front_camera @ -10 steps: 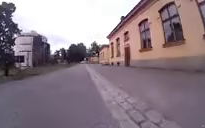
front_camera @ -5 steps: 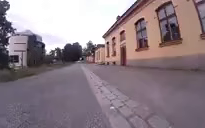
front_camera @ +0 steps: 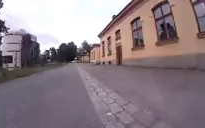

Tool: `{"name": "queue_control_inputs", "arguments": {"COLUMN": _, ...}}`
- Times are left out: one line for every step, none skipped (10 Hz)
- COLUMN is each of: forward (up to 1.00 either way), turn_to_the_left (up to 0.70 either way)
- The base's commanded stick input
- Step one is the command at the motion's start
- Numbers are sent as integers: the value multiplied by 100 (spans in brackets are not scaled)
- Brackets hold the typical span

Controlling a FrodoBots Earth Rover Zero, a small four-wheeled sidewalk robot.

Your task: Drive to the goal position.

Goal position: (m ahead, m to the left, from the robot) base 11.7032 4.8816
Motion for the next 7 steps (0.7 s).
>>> {"name": "queue_control_inputs", "arguments": {"forward": 45, "turn_to_the_left": 0}}
{"name": "queue_control_inputs", "arguments": {"forward": 45, "turn_to_the_left": 0}}
{"name": "queue_control_inputs", "arguments": {"forward": 45, "turn_to_the_left": 0}}
{"name": "queue_control_inputs", "arguments": {"forward": 45, "turn_to_the_left": 0}}
{"name": "queue_control_inputs", "arguments": {"forward": 45, "turn_to_the_left": 0}}
{"name": "queue_control_inputs", "arguments": {"forward": 45, "turn_to_the_left": 0}}
{"name": "queue_control_inputs", "arguments": {"forward": 45, "turn_to_the_left": 0}}
